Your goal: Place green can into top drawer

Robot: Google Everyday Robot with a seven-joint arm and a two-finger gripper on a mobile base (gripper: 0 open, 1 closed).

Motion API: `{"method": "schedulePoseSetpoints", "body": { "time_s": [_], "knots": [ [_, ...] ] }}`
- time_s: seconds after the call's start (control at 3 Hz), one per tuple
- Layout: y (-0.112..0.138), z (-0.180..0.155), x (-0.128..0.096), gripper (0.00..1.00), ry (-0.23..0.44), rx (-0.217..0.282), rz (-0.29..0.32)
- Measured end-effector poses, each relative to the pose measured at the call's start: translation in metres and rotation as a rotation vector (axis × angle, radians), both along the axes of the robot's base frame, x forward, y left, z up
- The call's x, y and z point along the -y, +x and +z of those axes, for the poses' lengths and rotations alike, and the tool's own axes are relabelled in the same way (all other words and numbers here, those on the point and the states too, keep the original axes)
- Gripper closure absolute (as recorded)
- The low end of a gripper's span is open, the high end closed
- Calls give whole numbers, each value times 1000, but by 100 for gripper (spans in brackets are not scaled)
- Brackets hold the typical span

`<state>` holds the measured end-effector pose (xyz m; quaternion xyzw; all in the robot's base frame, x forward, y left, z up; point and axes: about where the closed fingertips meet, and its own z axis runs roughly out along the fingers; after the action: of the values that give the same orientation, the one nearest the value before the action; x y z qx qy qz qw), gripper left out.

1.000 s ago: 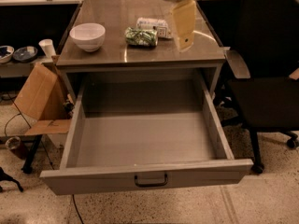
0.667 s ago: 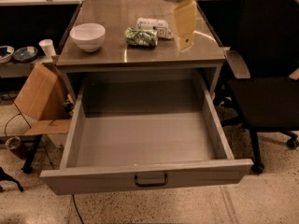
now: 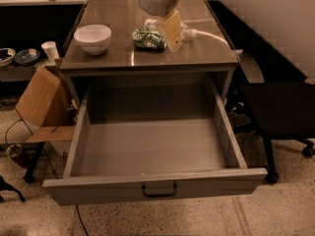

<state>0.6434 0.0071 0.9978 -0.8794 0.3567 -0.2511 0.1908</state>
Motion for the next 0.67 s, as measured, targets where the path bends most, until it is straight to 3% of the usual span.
{"method": "schedulePoseSetpoints", "body": {
  "time_s": [0.33, 0.67],
  "knots": [
    [48, -56, -30, 0, -166, 3, 173],
    [55, -62, -27, 0, -241, 21, 232]
  ]
}}
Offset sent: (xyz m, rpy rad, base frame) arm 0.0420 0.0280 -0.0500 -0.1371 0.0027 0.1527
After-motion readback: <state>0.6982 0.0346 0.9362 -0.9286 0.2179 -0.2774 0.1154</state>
